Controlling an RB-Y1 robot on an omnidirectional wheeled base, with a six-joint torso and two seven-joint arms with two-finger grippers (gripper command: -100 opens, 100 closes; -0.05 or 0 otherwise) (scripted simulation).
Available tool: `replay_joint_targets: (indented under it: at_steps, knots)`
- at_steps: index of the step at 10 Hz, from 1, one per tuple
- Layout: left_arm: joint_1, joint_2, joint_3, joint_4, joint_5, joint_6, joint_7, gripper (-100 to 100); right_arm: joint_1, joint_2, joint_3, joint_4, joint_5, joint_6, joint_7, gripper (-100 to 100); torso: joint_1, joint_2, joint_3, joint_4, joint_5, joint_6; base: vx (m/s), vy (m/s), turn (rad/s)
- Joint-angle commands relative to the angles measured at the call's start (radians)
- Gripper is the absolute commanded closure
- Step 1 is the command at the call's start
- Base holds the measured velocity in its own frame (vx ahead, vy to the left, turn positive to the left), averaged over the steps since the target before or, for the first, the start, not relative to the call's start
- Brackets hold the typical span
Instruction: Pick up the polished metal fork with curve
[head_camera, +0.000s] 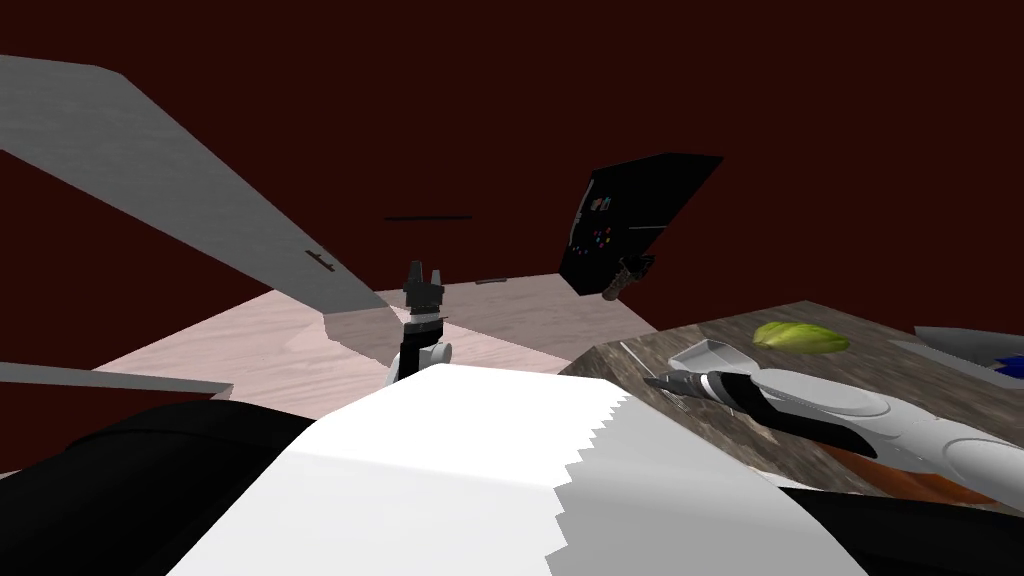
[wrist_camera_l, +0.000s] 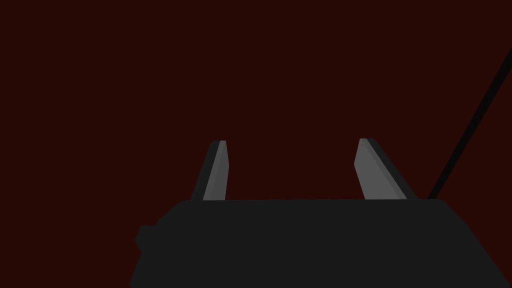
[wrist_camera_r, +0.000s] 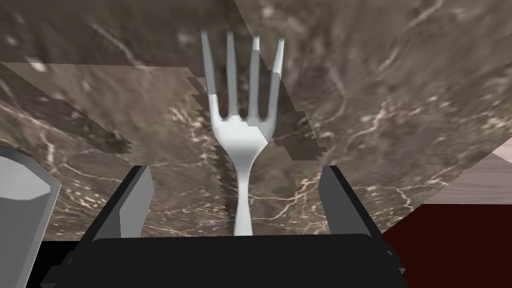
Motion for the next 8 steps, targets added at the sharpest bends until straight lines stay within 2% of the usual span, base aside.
replay_joint_targets:
  at_steps: [1, 2, 6, 7, 8]
  knots:
    - [0.0, 0.0, 0.0, 0.0, 0.0, 0.0, 0.0, 0, 0.0, 0.0, 0.0, 0.0, 0.0, 0.0, 0.0, -100, 0.0, 0.0, 0.0, 0.0, 0.0, 0.0, 0.011, -0.007, 0.005]
    - [0.0, 0.0, 0.0, 0.0, 0.0, 0.0, 0.0, 0, -0.001, 0.0, 0.0, -0.001, 0.003, 0.002, -0.004, 100, 0.001, 0.001, 0.001, 0.0, 0.0, 0.0, 0.0, 0.0, 0.0]
    - [0.0, 0.0, 0.0, 0.0, 0.0, 0.0, 0.0, 0, -0.001, 0.0, 0.0, -0.002, 0.003, 0.001, -0.003, 100, 0.0, 0.002, 0.001, 0.0, 0.0, 0.0, 0.0, 0.0, 0.0]
    - [0.0, 0.0, 0.0, 0.0, 0.0, 0.0, 0.0, 0, -0.001, 0.0, 0.0, -0.002, 0.003, 0.001, -0.003, 0, 0.0, 0.002, 0.001, 0.0, 0.0, 0.0, 0.0, 0.0, 0.0]
    - [0.0, 0.0, 0.0, 0.0, 0.0, 0.0, 0.0, 0, 0.018, 0.005, -0.002, 0.031, -0.036, -0.014, 0.032, 100, 0.0, 0.002, 0.001, 0.0, 0.0, 0.0, -0.024, 0.022, 0.169]
